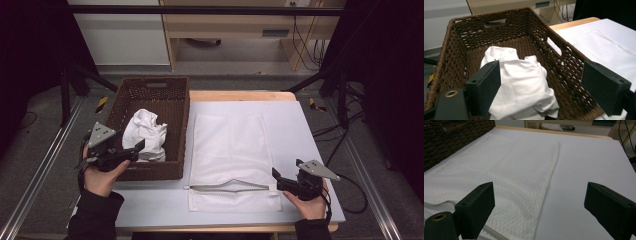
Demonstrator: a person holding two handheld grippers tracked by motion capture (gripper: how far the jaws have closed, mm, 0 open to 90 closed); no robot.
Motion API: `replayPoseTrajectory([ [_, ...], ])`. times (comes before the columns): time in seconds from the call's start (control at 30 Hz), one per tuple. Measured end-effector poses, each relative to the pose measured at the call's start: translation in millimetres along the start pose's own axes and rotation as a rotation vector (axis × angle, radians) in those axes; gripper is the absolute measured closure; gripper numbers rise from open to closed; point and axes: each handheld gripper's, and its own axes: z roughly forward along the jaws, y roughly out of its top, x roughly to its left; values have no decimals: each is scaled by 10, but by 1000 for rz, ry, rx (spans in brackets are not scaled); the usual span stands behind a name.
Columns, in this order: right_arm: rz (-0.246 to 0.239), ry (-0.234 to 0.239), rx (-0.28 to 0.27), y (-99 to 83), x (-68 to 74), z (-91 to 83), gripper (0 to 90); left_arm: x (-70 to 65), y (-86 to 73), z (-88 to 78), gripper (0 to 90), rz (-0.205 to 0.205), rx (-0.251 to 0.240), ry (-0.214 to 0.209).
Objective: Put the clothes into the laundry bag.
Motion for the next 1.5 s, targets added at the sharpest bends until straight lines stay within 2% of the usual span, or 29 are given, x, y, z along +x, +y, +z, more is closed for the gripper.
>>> replayPoseTrajectory([
  [0.03,-1,0,0,-1,-3,7,99,38,52,75,156,2,16,8],
  [0.13,-2,0,1,-4,-4,9,99,77,107,142,159,-3,29,15],
  [0.17,-2,-1,1,-9,-7,16,99,100,153,211,159,9,42,38],
  [0.3,-7,-1,7,-17,-7,34,99,155,235,342,156,13,63,55],
  [0.47,-10,-1,6,-13,-5,36,98,233,311,491,155,10,71,78],
  [0.57,-8,-2,4,-17,-18,33,98,282,293,606,155,5,89,88],
  [0.7,-4,-4,6,-29,-33,35,98,335,240,764,151,5,146,100],
  [0.93,-9,-7,14,-36,-37,47,98,367,165,946,142,16,206,98],
  [1.0,-4,-1,19,-37,-34,45,97,355,114,1029,136,17,246,88],
  [1.07,-7,-3,18,-42,-40,50,97,348,101,1044,134,22,255,85],
  [1.1,-7,-3,22,-45,-44,52,97,330,69,1082,130,37,284,81],
  [1.17,-4,-2,26,-50,-45,59,92,317,56,1100,124,43,305,75],
  [1.23,-3,0,28,-52,-47,68,83,306,56,1098,115,54,306,69],
  [1.43,-3,5,31,-54,-44,73,70,311,62,1082,97,45,293,56],
  [1.5,15,19,55,-57,-55,89,54,322,52,1133,85,33,338,51],
])
